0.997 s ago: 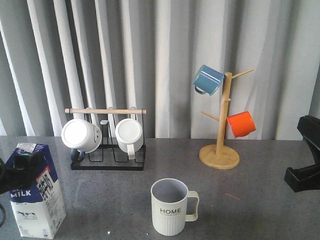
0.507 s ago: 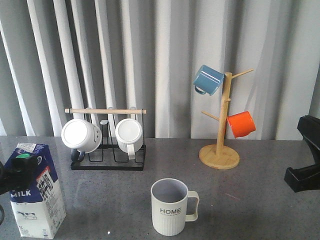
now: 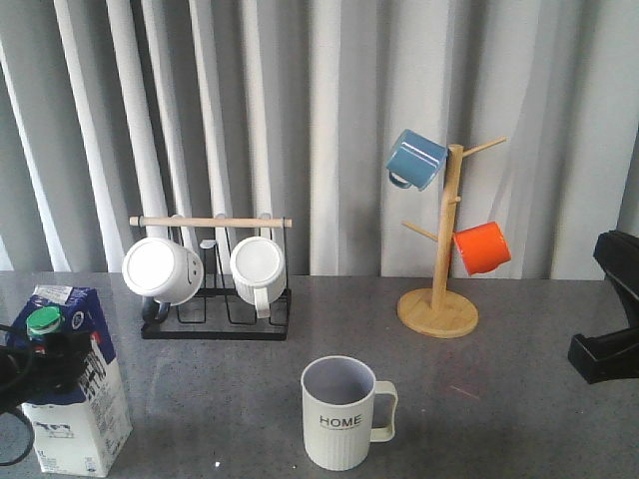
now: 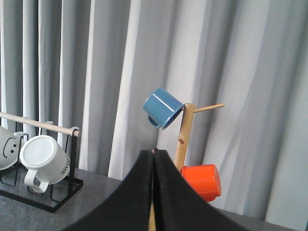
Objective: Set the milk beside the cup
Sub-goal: 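Close the left gripper on the milk carton top and lift it, then carry the milk carton with the left gripper beside the HOME mug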
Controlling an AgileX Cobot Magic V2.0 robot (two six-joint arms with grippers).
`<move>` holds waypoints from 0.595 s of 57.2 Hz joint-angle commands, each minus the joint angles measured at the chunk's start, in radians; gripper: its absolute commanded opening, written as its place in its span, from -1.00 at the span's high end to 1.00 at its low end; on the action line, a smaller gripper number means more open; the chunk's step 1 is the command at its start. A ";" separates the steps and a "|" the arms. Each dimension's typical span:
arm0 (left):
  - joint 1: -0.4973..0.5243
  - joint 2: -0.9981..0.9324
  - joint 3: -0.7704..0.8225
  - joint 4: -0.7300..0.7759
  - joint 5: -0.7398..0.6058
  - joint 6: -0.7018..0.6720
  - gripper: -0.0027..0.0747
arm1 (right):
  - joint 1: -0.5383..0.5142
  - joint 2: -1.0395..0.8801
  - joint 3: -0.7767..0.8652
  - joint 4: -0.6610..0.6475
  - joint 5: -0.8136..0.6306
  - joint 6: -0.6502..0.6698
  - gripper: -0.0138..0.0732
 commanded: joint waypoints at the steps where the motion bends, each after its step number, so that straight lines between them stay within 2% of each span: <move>1: -0.003 -0.002 -0.035 -0.007 -0.106 -0.010 -0.72 | -0.007 -0.008 -0.033 -0.008 -0.072 0.000 0.70; 12: -0.003 0.042 -0.035 -0.008 -0.181 -0.010 -0.07 | -0.007 -0.008 -0.033 -0.008 -0.071 0.000 0.70; 20: -0.003 0.040 -0.035 -0.008 -0.227 -0.010 0.30 | -0.007 -0.008 -0.033 -0.008 -0.071 0.000 0.70; 27: -0.002 0.042 -0.035 -0.008 -0.234 -0.009 0.53 | -0.007 -0.008 -0.033 -0.008 -0.071 0.000 0.70; 34: -0.002 0.042 -0.035 -0.008 -0.231 -0.010 0.68 | -0.007 -0.008 -0.033 -0.008 -0.071 0.000 0.70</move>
